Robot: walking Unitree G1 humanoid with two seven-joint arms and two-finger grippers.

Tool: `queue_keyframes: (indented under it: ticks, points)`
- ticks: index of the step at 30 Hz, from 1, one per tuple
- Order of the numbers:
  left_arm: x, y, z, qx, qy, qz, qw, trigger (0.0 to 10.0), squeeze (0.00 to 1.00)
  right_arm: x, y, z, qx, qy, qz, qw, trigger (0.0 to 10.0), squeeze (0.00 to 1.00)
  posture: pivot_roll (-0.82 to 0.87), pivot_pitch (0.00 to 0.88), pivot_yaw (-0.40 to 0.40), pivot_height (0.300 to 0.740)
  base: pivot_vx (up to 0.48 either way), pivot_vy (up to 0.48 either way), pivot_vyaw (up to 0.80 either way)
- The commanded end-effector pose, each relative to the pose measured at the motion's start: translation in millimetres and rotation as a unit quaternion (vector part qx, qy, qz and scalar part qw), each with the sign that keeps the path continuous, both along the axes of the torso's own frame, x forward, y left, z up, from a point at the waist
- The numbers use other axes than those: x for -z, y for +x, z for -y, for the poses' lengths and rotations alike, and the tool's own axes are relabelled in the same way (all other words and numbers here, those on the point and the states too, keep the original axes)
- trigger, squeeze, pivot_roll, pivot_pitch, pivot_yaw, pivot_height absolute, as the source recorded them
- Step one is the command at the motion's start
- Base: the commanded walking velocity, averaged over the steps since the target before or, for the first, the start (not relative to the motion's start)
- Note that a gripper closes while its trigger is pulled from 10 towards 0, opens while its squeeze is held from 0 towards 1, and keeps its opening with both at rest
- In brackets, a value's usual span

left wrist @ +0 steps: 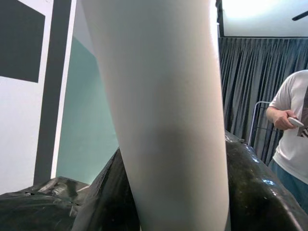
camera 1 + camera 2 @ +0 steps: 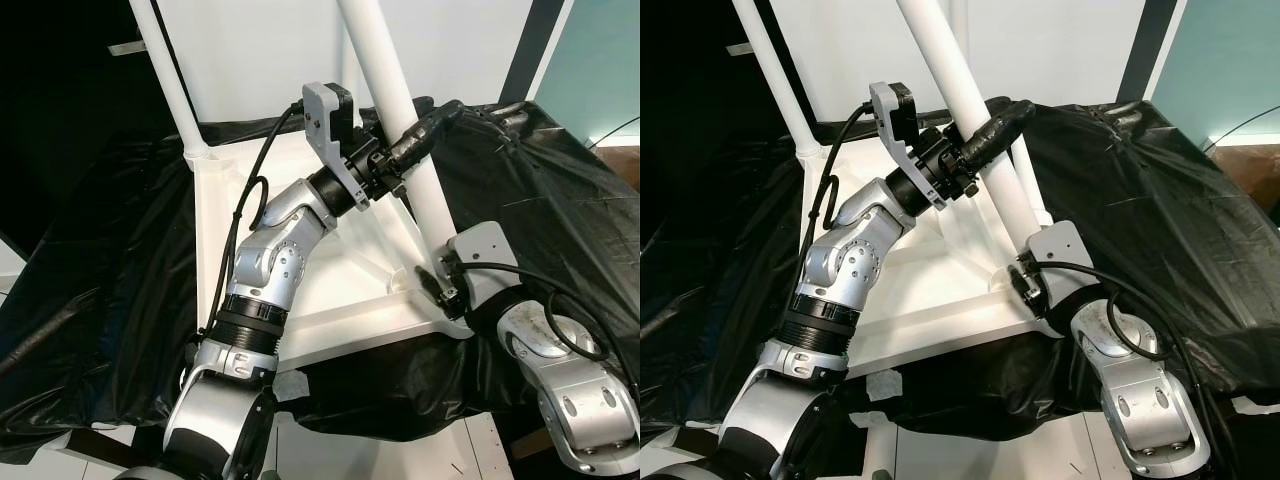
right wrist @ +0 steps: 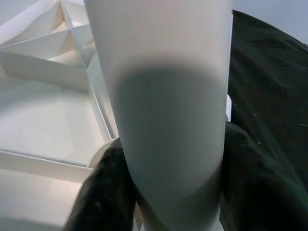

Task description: Building children table

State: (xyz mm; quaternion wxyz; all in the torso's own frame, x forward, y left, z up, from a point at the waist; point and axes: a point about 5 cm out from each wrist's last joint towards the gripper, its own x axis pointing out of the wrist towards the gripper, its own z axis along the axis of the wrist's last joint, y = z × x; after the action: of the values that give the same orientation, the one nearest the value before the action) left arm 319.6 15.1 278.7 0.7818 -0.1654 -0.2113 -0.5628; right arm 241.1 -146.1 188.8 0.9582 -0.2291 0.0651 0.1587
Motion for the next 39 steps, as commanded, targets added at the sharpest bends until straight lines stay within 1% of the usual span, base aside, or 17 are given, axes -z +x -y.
queue_keyframes:
  ticks: [1,8,9,10,11,13,14,18,19,21,22,23,24,30,34,36,39]
  points:
    - [19,3.2,2.9,-0.014,0.046,-0.019,0.999,0.0,0.0,13,-3.5,-7.6,-0.022,0.012,-0.041,0.999,0.0,0.0,-0.22,0.026,0.061,0.74,0.0,0.0,0.0]
    - [19,3.0,1.8,-0.013,0.044,-0.017,0.999,0.0,0.0,15,2.7,-2.4,-0.008,0.018,-0.043,0.999,0.0,0.0,-0.21,0.025,0.068,0.74,0.0,0.0,0.0]
    - [18,2.1,0.6,-0.008,0.039,-0.019,0.999,1.3,0.0,17,4.2,-2.5,-0.007,0.021,-0.044,0.999,0.0,0.0,-0.2,0.026,0.068,0.74,0.0,0.0,0.0]
    - [17,1.2,-1.3,0.0,0.027,-0.026,0.999,10.0,0.23,19,5.0,-3.5,-0.008,0.025,-0.046,0.999,0.0,0.0,-0.2,0.026,0.068,0.74,0.0,0.0,0.0]
    - [14,0.7,-4.6,0.009,0.007,-0.034,0.999,10.0,0.71,20,5.9,-5.3,-0.011,0.028,-0.047,0.998,0.0,0.0,-0.19,0.026,0.068,0.74,0.0,0.0,0.0]
    - [14,0.7,-4.6,0.009,0.007,-0.034,0.999,10.0,0.71,20,5.9,-5.3,-0.011,0.028,-0.047,0.998,0.0,0.0,-0.19,0.026,0.068,0.74,0.0,0.0,0.0]
    - [10,-0.4,-7.6,0.018,-0.011,-0.036,0.999,10.0,0.86,21,6.4,-6.7,-0.013,0.03,-0.047,0.998,0.0,0.0,-0.19,0.026,0.068,0.74,0.0,0.0,0.0]
    - [-2,-15.0,-17.4,0.087,-0.056,-0.015,0.995,10.0,0.64,19,7.6,-8.6,-0.015,0.031,-0.043,0.998,0.0,0.0,-0.19,0.028,0.068,0.74,0.0,0.0,0.0]
    - [-11,-32.6,-26.7,0.155,-0.082,0.016,0.984,10.0,0.0,16,7.8,-9.4,-0.017,0.03,-0.039,0.999,0.0,0.0,-0.19,0.028,0.067,0.74,0.0,0.0,0.0]
    - [-16,-46.5,-33.3,0.202,-0.092,0.039,0.974,10.0,0.0,13,7.8,-10.1,-0.018,0.031,-0.035,0.999,0.3,0.0,-0.2,0.03,0.065,0.74,0.0,0.0,0.0]
    - [-16,-54.9,-37.4,0.229,-0.089,0.054,0.968,10.0,0.0,10,7.7,-10.5,-0.02,0.03,-0.031,0.999,4.0,0.0,-0.2,0.03,0.065,0.74,0.0,0.0,0.0]
    - [-16,-54.9,-37.4,0.229,-0.089,0.054,0.968,10.0,0.0,10,7.7,-10.5,-0.02,0.03,-0.031,0.999,4.0,0.0,-0.2,0.03,0.065,0.74,0.0,0.0,0.0]
    - [-7,-55.6,-41.7,0.243,-0.074,0.045,0.966,10.0,0.0,9,7.7,-10.8,-0.021,0.031,-0.026,0.999,10.0,0.0,-0.2,0.03,0.065,0.74,0.0,0.0,0.0]
    - [49,-46.6,-54.6,0.245,0.036,-0.019,0.969,10.0,0.0,-1,7.1,-14.4,-0.032,0.035,0.017,0.999,10.0,0.0,-0.2,0.031,0.068,0.74,0.0,0.0,0.0]
    - [65,-46.0,-57.3,0.246,0.072,-0.044,0.966,10.0,0.0,-5,6.8,-15.1,-0.034,0.035,0.034,0.998,10.0,0.0,-0.2,0.033,0.068,0.74,0.0,0.0,0.0]
    - [94,-44.5,-62.5,0.223,0.13,-0.092,0.962,10.0,0.0,-12,4.7,-15.6,-0.04,0.031,0.069,0.996,10.0,0.0,-0.2,0.038,0.067,0.74,0.0,0.0,0.0]
    - [101,-45.3,-64.0,0.216,0.142,-0.106,0.96,10.0,0.0,-14,3.6,-15.9,-0.043,0.029,0.078,0.996,10.0,0.0,-0.2,0.038,0.067,0.74,0.0,0.0,0.0]
